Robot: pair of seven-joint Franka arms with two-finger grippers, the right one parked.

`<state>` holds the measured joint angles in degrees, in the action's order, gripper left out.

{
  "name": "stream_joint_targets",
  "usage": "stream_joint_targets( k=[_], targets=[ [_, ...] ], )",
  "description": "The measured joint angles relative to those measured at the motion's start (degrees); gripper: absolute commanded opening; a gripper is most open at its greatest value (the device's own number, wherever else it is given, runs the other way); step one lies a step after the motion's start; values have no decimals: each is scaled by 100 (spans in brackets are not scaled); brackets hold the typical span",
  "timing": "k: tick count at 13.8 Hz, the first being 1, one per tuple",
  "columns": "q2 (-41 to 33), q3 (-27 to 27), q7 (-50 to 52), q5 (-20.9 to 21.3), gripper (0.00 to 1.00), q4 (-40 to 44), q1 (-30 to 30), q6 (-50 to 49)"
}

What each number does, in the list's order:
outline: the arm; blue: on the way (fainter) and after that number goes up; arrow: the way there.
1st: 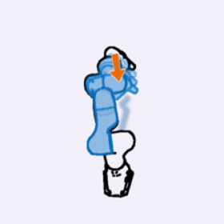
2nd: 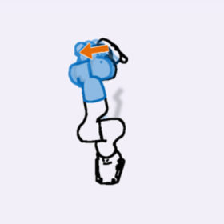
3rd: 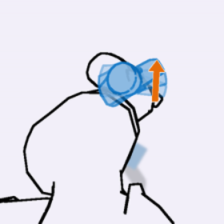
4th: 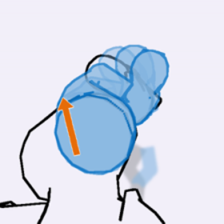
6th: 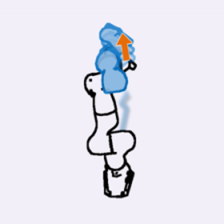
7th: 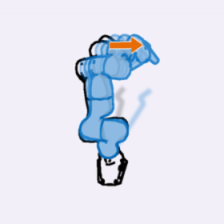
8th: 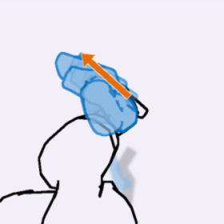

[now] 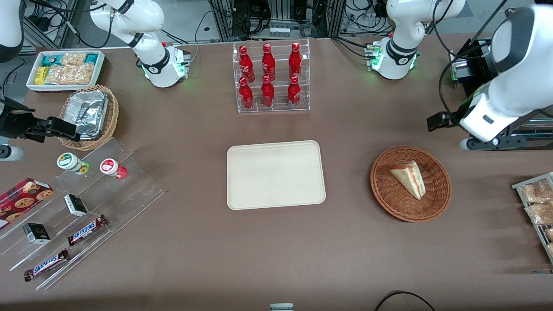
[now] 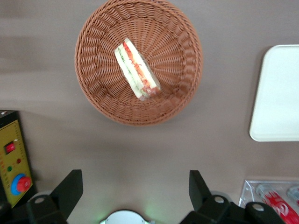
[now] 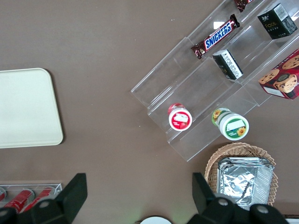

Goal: Place sandwich from basket to tray
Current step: 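Move the left gripper over the sandwich in the wicker basket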

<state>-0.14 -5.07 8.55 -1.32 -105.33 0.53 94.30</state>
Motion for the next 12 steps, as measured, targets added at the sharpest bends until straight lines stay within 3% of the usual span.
stream_joint_targets(
  k=[8,12],
  targets=[
    [165,307,85,-4,100,-1632,-15,2235],
    [451,323,1407,-5,100,-1705,-6,2758]
  ],
)
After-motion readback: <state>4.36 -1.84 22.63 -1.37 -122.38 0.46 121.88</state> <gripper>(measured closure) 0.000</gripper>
